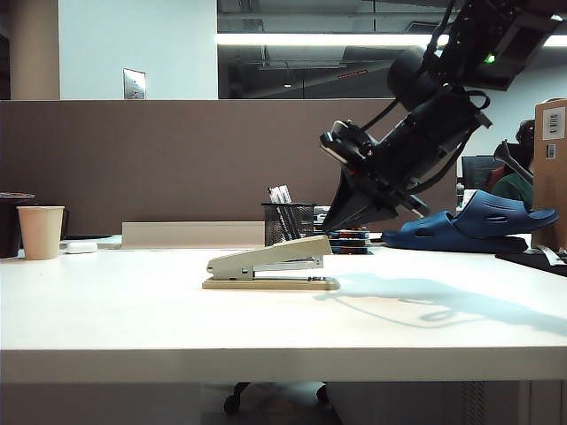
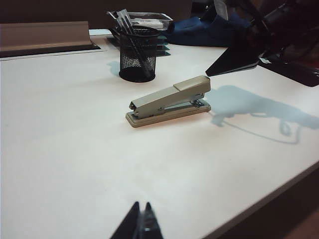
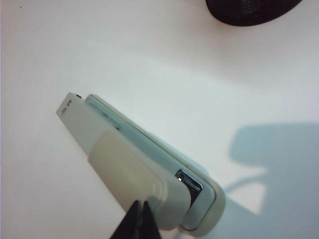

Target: Press the stapler down.

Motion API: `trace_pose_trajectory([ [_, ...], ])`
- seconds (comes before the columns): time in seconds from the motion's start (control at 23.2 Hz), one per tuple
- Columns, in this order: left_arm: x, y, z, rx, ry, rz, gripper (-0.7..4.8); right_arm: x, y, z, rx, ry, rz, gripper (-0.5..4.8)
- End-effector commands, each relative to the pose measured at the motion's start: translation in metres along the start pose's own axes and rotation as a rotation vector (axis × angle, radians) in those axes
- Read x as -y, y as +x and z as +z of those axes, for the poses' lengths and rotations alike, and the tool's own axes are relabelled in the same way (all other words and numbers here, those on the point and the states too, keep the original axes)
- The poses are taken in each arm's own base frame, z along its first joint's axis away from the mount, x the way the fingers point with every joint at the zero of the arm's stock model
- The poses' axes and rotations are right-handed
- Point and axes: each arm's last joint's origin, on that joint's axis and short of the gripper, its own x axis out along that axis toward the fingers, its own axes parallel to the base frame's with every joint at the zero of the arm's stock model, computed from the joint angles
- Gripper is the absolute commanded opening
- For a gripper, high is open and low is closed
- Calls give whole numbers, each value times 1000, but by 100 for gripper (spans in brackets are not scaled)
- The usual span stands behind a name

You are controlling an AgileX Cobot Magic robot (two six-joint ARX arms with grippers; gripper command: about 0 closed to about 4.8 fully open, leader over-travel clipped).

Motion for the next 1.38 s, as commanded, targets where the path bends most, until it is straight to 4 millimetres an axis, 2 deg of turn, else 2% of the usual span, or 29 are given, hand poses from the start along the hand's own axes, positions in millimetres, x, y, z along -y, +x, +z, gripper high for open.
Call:
trace_pose_trajectory([
  [0.04, 0, 0, 1, 5, 4, 1, -6, -8, -9, 8, 45, -31, 11, -9],
  [0.34, 0, 0, 1, 5, 4, 2, -6, -27, -40, 25, 150, -103, 26, -9],
  [0.52, 0, 0, 1, 6, 4, 2, -6, -40, -74, 37, 241, -176, 17, -9],
  [0.82, 0, 0, 1, 6, 4, 2, -6, -48, -129, 48, 365, -216, -29, -9],
  [0.95, 0, 0, 1, 6, 4, 3, -6, -55, -167, 50, 449, -267, -121, -9],
  [0.99, 0, 0, 1, 8, 5, 9, -6, -61, -186, 49, 487, -292, -200, -9],
  [1.12, -3, 0, 3, 18, 12, 90, -6, -72, -217, 44, 535, -359, -352, -9],
  [1.25, -7, -1, 4, 33, 18, 251, -6, -88, -257, 31, 594, -366, -449, -9],
  [1.38, -9, -2, 8, 63, 29, 324, -6, -98, -295, 14, 635, -351, -531, -9],
])
